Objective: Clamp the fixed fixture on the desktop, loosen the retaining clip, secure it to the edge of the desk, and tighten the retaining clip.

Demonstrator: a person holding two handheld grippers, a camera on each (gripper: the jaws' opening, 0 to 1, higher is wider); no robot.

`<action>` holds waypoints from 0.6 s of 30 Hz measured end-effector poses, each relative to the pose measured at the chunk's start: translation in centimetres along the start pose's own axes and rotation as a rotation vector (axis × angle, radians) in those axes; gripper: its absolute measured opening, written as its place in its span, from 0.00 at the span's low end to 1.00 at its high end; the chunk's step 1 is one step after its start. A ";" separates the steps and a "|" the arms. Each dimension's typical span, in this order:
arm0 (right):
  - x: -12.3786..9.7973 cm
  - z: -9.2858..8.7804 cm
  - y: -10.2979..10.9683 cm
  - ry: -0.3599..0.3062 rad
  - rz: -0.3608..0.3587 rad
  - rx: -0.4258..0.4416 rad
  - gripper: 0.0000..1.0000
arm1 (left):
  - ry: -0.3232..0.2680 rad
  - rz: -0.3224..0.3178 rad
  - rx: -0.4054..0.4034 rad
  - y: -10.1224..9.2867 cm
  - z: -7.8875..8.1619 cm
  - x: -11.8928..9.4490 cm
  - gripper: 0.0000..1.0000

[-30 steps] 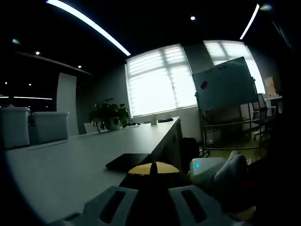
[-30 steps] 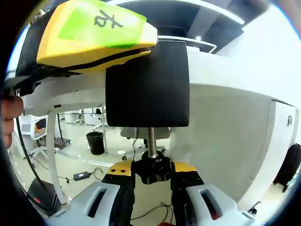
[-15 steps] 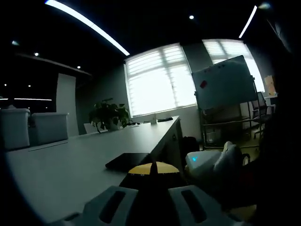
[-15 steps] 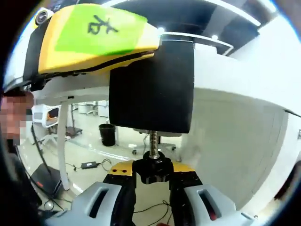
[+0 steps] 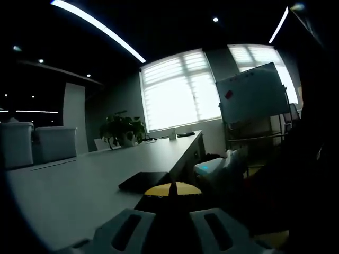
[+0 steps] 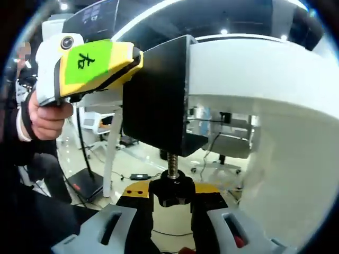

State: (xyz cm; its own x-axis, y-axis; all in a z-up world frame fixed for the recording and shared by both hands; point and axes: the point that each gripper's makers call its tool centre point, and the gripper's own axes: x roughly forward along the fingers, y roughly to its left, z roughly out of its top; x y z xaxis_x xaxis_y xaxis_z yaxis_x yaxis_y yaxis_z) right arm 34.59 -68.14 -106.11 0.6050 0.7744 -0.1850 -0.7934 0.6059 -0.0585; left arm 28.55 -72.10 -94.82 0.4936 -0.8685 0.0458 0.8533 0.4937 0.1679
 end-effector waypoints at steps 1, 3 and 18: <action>0.0 0.0 0.1 -0.003 0.019 0.008 0.25 | 0.001 0.000 -0.001 0.0 0.0 0.0 0.01; 0.0 -0.1 0.3 -0.005 0.071 0.026 0.25 | 0.000 0.000 -0.002 0.1 0.0 0.0 0.01; -0.2 -0.1 0.4 0.006 0.062 -0.014 0.27 | -0.001 0.002 -0.001 0.2 -0.1 0.1 0.01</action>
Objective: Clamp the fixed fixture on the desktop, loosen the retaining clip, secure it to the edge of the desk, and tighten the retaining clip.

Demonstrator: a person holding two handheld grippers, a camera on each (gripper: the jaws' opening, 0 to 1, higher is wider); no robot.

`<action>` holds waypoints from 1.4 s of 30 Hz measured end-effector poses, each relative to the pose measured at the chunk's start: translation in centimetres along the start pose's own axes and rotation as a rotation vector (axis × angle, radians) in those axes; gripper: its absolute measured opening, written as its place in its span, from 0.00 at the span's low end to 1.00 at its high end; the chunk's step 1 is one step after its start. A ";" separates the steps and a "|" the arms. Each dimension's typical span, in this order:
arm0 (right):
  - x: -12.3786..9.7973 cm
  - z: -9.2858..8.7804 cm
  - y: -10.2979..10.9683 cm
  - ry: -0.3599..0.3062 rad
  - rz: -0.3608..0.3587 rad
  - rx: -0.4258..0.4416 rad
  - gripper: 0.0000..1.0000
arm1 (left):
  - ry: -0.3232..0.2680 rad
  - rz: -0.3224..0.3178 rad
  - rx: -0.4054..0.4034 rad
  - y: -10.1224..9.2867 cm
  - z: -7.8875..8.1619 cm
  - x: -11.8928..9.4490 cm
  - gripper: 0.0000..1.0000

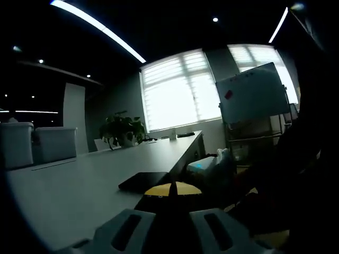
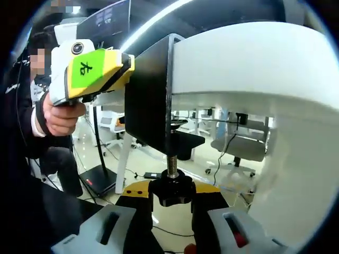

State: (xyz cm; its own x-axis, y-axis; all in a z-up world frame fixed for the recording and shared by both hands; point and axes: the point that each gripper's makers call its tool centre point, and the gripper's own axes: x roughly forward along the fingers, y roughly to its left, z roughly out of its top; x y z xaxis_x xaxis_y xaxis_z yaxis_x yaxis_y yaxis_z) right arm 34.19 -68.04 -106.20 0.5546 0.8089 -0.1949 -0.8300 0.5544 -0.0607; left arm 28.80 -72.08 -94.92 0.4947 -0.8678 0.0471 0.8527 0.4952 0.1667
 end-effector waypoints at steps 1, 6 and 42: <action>-0.1 0.0 -0.4 0.001 -0.029 -0.006 0.30 | 0.000 0.000 -0.001 0.0 0.0 0.0 0.01; -1.5 0.4 -1.3 -0.026 -0.204 0.015 0.33 | -0.011 0.009 0.006 0.0 0.0 0.0 0.01; -1.5 0.2 -2.4 0.046 -0.571 0.045 0.24 | 0.013 0.044 0.003 0.7 0.2 -0.4 0.01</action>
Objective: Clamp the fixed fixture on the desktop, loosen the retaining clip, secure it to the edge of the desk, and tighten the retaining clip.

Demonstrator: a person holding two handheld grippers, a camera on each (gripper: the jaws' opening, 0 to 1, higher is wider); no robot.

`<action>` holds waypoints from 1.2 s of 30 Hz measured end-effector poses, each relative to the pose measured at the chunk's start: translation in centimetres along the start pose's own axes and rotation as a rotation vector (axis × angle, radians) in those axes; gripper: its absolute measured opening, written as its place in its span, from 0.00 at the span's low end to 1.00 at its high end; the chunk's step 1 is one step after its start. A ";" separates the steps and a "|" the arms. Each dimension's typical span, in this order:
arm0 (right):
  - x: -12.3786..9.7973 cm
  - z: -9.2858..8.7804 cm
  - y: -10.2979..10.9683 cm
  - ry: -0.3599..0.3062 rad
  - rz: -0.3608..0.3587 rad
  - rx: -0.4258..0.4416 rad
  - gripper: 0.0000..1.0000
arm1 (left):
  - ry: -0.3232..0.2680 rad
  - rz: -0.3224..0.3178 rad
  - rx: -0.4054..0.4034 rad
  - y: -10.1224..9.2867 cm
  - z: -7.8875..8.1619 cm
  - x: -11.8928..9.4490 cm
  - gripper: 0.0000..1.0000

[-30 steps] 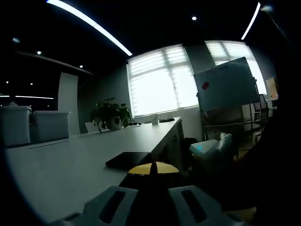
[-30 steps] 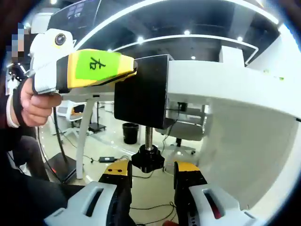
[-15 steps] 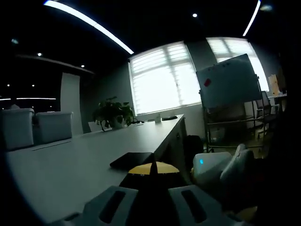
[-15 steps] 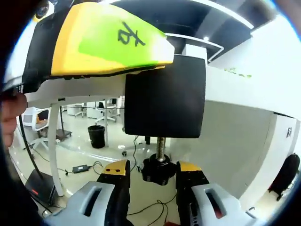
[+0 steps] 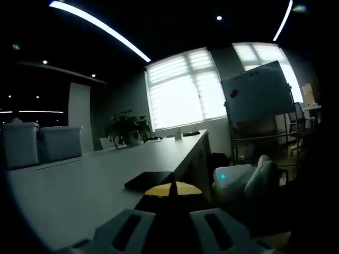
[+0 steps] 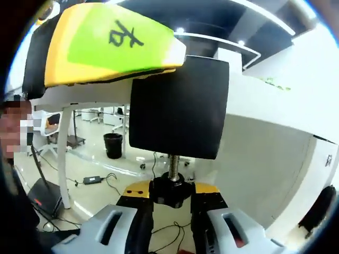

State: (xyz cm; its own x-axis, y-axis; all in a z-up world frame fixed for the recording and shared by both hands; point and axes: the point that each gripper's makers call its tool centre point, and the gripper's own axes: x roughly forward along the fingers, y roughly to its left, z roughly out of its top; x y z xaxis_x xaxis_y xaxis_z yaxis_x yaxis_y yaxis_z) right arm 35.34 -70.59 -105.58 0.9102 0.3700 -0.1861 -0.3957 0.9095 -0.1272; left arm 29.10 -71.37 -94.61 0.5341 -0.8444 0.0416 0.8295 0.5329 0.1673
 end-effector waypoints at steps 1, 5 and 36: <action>-0.1 0.0 0.1 0.002 0.032 -0.008 0.24 | 0.001 0.000 -0.003 -0.1 0.0 0.0 0.01; 0.1 -0.1 -0.1 0.010 0.171 -0.106 0.24 | 0.005 0.002 0.006 -0.2 0.0 0.0 0.01; 0.1 1.0 1.9 -0.085 0.412 -0.063 0.27 | 0.001 0.000 -0.015 -0.3 0.0 0.2 0.01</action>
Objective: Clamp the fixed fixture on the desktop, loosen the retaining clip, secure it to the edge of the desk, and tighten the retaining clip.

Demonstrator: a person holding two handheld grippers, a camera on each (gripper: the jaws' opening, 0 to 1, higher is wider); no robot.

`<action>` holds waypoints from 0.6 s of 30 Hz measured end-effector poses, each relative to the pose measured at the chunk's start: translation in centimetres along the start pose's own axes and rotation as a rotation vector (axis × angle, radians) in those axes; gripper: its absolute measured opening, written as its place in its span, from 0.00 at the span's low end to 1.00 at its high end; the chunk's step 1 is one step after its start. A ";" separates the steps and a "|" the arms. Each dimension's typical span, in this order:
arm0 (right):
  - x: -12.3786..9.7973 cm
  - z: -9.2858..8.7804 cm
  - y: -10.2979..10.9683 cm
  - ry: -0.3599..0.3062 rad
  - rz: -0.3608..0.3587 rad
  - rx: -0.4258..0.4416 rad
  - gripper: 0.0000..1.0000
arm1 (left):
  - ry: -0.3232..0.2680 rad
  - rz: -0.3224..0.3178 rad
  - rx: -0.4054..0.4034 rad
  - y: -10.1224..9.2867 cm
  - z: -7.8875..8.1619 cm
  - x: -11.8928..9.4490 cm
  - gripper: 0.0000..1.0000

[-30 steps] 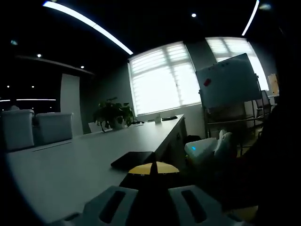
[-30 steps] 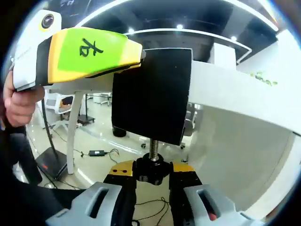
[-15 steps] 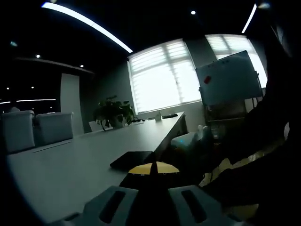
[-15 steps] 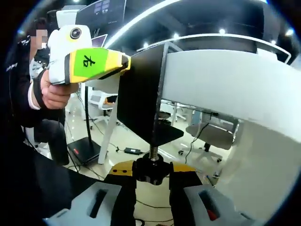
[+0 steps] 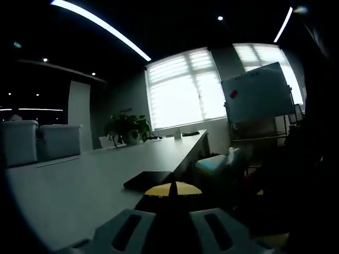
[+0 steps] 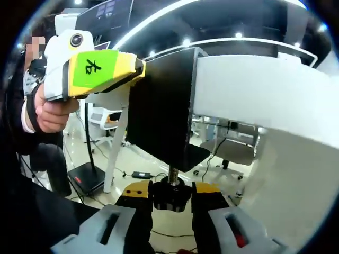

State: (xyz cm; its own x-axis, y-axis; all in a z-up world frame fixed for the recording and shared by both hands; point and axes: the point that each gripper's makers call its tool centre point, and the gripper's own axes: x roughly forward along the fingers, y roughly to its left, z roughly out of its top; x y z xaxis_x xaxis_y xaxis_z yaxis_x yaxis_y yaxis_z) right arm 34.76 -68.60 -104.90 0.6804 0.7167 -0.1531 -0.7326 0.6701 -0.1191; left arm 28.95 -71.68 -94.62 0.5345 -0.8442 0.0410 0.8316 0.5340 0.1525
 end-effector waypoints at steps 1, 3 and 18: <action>-0.1 0.2 -0.1 -0.009 -0.024 0.006 0.27 | -0.002 -0.002 -0.005 0.0 0.0 0.0 0.01; -0.4 0.2 -0.5 -0.011 -0.125 -0.038 0.29 | -0.017 0.004 -0.041 0.1 0.1 0.0 0.01; -1.7 -1.3 -3.5 0.074 -0.716 0.015 0.40 | -0.018 0.004 -0.057 0.1 0.1 -0.1 0.01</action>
State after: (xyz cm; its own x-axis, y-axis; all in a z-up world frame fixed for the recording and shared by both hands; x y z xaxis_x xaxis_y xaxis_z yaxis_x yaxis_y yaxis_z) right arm 36.13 -72.38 -105.53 0.9903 0.0859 -0.1089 -0.1066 0.9735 -0.2022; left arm 28.93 -71.52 -94.55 0.5354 -0.8425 0.0595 0.8370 0.5387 0.0961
